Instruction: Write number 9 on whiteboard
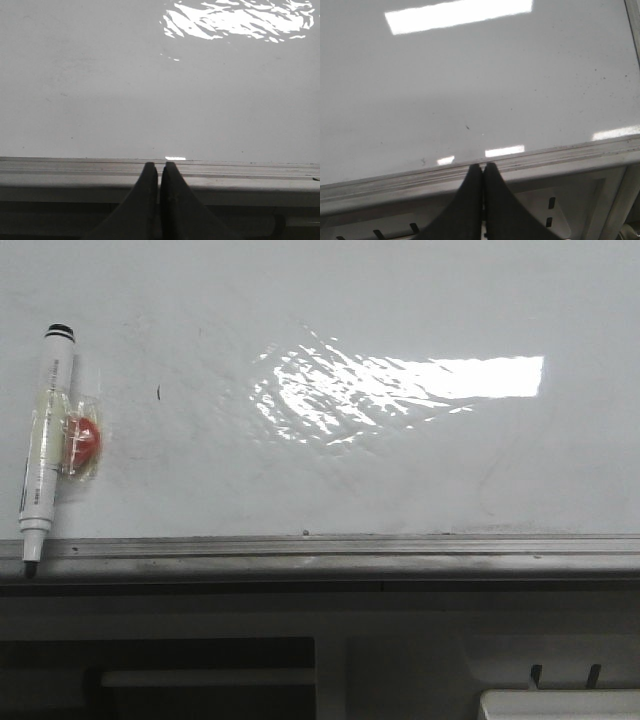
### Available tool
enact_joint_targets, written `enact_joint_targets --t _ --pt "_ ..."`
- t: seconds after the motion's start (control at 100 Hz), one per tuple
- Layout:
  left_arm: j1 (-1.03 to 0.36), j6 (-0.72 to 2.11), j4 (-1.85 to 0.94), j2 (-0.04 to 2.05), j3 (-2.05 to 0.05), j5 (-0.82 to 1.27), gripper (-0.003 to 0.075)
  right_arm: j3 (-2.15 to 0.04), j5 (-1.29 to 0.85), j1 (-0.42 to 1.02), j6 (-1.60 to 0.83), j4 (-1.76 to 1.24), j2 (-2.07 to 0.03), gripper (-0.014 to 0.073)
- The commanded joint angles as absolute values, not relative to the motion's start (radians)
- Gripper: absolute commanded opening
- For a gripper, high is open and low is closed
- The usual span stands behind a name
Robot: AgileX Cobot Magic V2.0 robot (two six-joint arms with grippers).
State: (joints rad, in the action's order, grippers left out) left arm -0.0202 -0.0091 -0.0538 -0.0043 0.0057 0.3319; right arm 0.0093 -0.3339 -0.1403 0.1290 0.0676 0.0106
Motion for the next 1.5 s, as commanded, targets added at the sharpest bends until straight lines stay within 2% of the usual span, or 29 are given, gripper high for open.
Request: enact_joint_targets --t 0.0,0.7,0.94,1.36,1.49 --pt "-0.019 -0.017 -0.057 -0.031 0.046 0.280 -0.0020 0.036 -0.313 -0.145 0.122 0.069 0.026 -0.0070" --pt "-0.019 -0.017 -0.050 -0.031 0.046 0.278 -0.0020 0.036 -0.313 -0.145 0.122 0.069 0.026 -0.0070" --pt "-0.019 -0.017 0.051 -0.031 0.046 0.233 -0.0020 0.036 -0.311 -0.145 0.122 0.069 0.026 -0.0070" --pt "-0.019 -0.017 0.021 -0.031 0.046 0.182 -0.0020 0.036 -0.176 -0.145 0.122 0.064 0.026 -0.0070" --pt "-0.019 -0.017 0.021 -0.031 0.046 0.131 -0.0020 0.036 -0.047 -0.145 0.122 0.061 0.026 -0.0070"
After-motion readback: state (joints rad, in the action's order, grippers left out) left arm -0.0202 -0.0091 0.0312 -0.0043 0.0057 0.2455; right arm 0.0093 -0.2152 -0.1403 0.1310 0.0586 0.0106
